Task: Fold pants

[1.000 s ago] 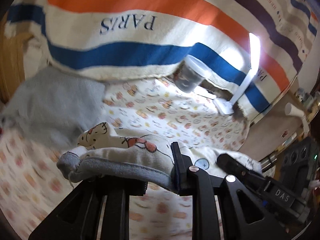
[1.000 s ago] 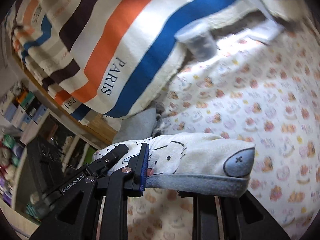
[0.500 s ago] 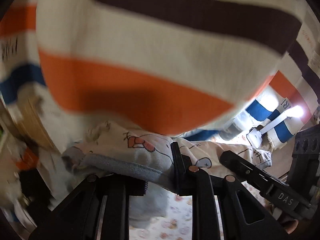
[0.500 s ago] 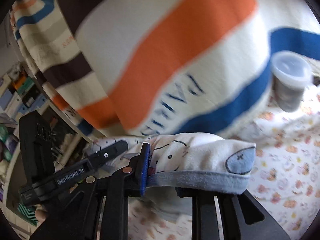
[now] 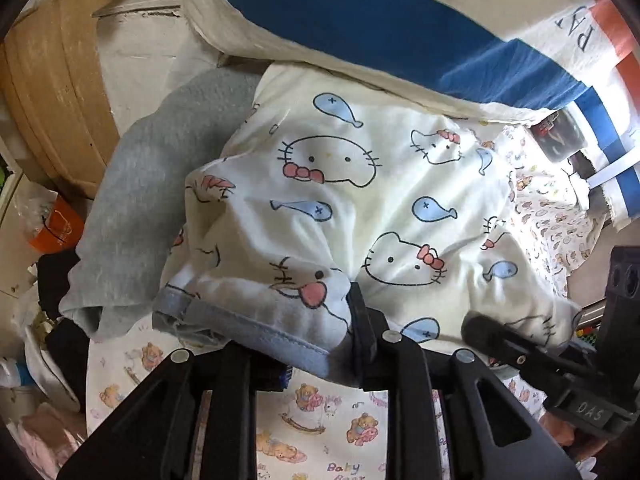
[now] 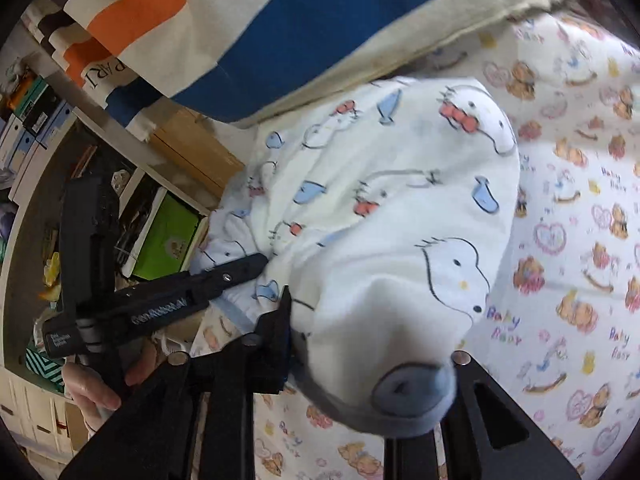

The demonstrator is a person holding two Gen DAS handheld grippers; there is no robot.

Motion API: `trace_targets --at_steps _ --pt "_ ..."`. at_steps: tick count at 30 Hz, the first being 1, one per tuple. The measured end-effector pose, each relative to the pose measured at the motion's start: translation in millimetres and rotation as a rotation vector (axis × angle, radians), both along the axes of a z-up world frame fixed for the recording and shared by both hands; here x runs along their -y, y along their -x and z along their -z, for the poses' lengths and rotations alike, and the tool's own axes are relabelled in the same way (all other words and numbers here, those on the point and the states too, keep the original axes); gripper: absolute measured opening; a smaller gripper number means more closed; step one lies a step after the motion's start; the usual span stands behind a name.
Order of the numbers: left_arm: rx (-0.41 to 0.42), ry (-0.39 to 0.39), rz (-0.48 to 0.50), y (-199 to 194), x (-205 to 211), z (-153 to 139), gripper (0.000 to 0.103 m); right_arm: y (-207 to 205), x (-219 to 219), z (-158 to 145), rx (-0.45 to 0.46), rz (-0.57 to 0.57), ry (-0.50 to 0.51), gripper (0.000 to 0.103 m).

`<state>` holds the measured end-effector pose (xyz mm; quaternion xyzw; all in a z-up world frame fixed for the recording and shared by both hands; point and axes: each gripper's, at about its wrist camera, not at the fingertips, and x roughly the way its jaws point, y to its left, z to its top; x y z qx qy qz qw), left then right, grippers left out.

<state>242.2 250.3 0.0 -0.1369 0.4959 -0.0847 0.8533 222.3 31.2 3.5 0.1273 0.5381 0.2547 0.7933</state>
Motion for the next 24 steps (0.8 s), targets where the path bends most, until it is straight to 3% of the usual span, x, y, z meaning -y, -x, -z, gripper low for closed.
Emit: trace_targets --at_steps 4,7,9,15,20,24 --pt "0.015 -0.113 -0.004 4 17 -6 0.038 11 5 3 0.023 -0.009 0.033 0.023" --pt "0.051 -0.157 -0.012 20 25 -10 0.044 20 14 4 0.028 0.001 0.047 0.036" --pt "0.068 -0.175 -0.021 33 27 -12 0.049 28 23 5 0.038 0.002 0.075 0.055" --pt "0.109 -0.233 -0.036 67 36 -16 0.053 44 55 -3 0.083 0.015 0.119 0.055" --pt "0.193 -0.246 -0.025 92 52 -32 0.054 63 81 -35 0.235 0.077 0.186 0.055" --pt "0.312 -0.258 -0.02 115 73 -46 0.061 84 90 -61 0.367 0.1 0.213 0.057"
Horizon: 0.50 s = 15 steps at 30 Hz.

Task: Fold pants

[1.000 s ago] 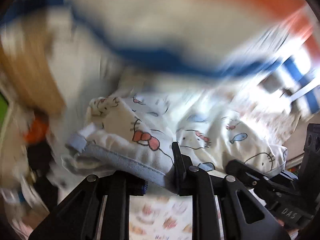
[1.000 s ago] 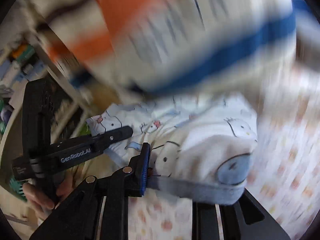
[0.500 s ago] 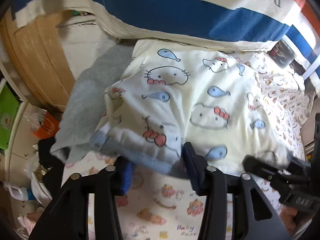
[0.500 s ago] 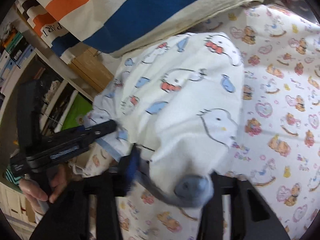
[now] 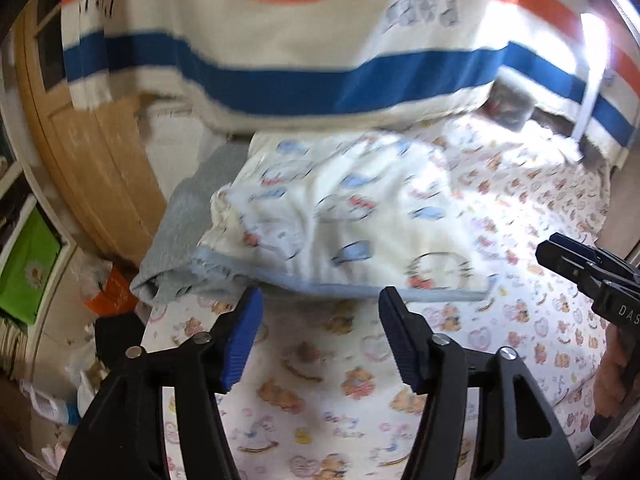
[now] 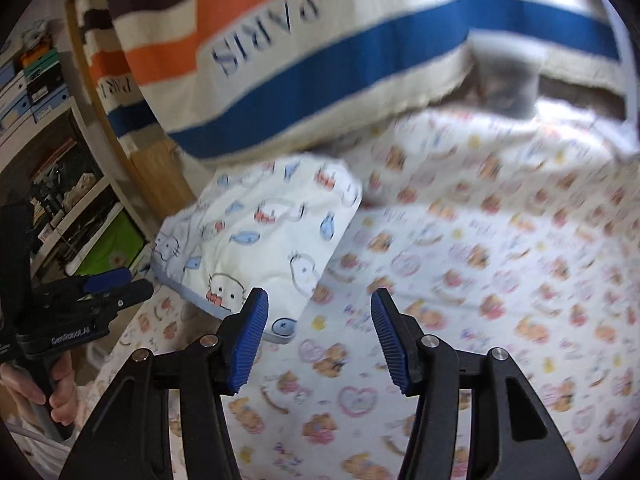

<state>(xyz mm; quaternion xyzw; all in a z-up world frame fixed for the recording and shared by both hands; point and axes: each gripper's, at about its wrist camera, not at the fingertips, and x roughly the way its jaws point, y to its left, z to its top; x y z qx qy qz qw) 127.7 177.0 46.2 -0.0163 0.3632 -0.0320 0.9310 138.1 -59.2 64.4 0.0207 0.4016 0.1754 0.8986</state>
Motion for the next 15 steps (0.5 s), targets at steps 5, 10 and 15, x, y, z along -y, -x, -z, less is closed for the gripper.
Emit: trace_targets --at_steps 5,10,15 --pt "0.185 -0.005 0.03 23 27 -11 0.077 16 10 -12 0.104 0.009 0.024 0.063" --pt "0.315 0.032 0.084 34 40 -4 0.088 25 24 -4 0.17 0.019 0.036 0.076" --pt "0.526 -0.023 0.075 43 46 20 0.103 33 35 10 0.342 0.08 0.024 0.093"
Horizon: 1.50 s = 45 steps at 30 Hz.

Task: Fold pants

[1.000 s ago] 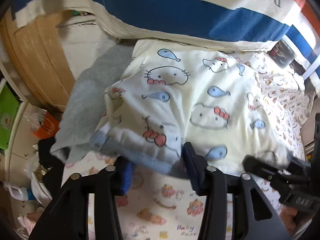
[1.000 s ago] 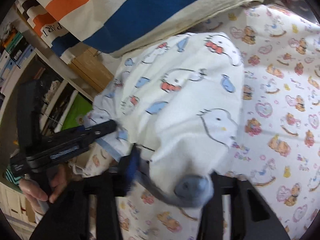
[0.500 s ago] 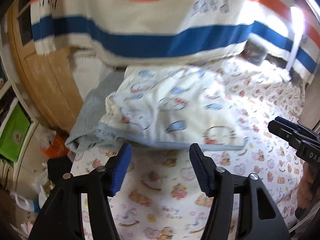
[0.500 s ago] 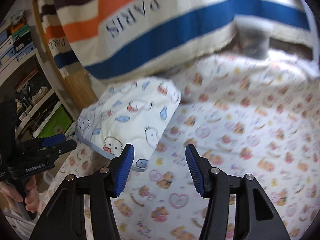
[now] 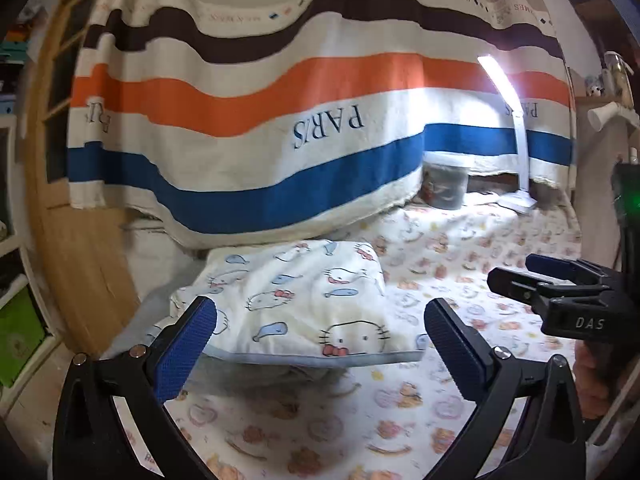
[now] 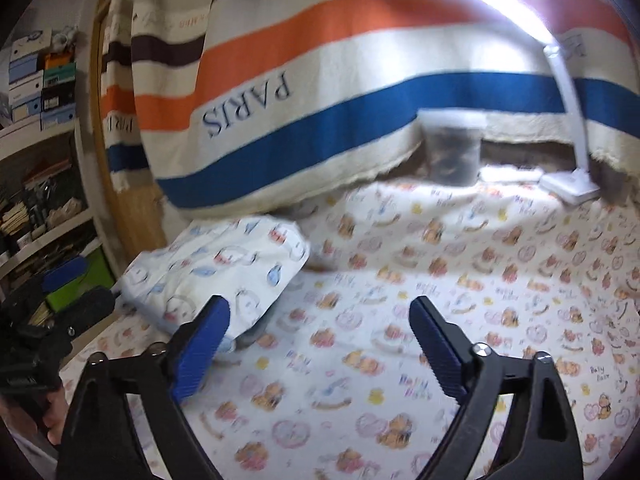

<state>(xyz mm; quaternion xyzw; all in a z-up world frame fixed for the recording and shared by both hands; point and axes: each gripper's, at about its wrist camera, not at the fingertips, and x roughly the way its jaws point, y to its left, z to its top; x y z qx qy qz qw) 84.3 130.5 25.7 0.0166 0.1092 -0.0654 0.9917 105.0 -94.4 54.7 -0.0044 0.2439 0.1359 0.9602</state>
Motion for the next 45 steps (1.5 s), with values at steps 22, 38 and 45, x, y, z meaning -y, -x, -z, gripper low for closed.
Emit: trace_targets --at_steps 22,38,45 --pt "-0.053 -0.081 -0.032 -35 6 57 0.103 -31 -19 53 0.049 -0.075 0.053 0.102" --pt "-0.039 -0.064 -0.057 -35 1 57 0.103 -14 -19 47 0.135 -0.056 0.074 0.102" --pt "-0.042 -0.067 -0.052 -35 2 57 0.103 -14 -20 47 0.14 -0.058 0.074 0.102"
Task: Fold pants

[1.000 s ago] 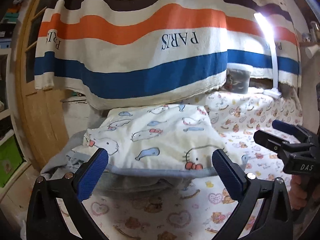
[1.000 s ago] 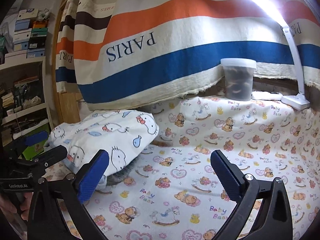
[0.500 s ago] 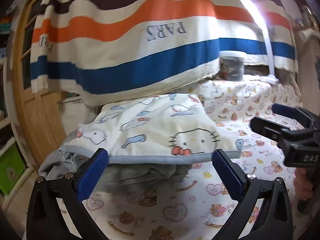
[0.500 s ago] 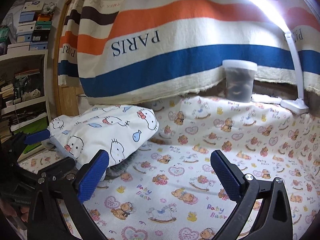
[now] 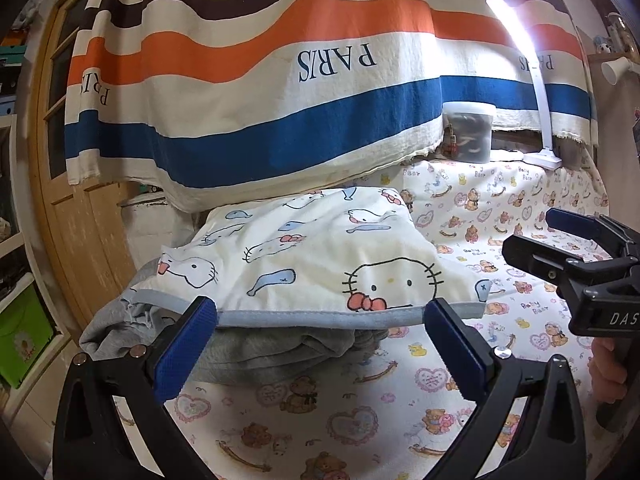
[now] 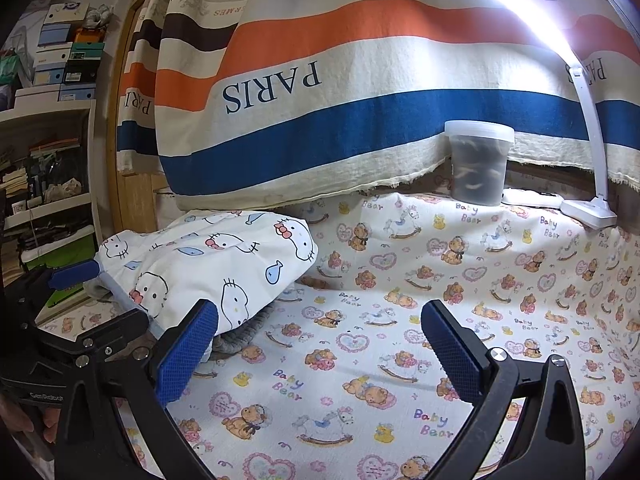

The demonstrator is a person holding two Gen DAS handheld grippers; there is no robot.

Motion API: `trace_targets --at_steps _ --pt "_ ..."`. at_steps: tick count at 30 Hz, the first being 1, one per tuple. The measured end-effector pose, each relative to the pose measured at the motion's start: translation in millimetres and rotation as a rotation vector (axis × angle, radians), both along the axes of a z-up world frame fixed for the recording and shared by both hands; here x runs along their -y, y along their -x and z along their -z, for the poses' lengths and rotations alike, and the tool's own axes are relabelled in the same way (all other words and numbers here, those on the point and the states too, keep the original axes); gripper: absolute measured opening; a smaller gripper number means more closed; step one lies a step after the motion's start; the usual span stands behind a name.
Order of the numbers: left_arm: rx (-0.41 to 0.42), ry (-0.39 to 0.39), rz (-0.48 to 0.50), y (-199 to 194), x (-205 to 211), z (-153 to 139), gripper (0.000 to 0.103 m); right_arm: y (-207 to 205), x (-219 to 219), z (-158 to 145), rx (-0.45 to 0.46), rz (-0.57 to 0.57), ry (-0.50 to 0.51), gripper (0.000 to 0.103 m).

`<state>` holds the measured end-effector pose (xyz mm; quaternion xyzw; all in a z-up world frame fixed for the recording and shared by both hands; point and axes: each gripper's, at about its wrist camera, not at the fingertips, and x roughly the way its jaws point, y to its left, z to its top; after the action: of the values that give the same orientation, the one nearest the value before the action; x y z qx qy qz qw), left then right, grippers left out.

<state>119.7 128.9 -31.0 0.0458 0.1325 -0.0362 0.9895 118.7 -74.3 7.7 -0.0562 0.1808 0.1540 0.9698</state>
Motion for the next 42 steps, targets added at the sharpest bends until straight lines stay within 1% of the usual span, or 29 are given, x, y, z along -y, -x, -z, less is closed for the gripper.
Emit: trace_targets --at_steps 13,20,42 --pt "-0.013 -0.013 -0.028 -2 1 1 0.103 -2 -1 2 -0.014 -0.003 -0.001 0.102" --pt "0.011 -0.052 -0.062 -2 4 1 0.103 -3 -1 3 -0.016 -0.003 -0.002 0.102" --pt "-0.031 -0.049 -0.064 -10 4 3 0.103 -4 0 2 -0.015 0.001 -0.002 0.102"
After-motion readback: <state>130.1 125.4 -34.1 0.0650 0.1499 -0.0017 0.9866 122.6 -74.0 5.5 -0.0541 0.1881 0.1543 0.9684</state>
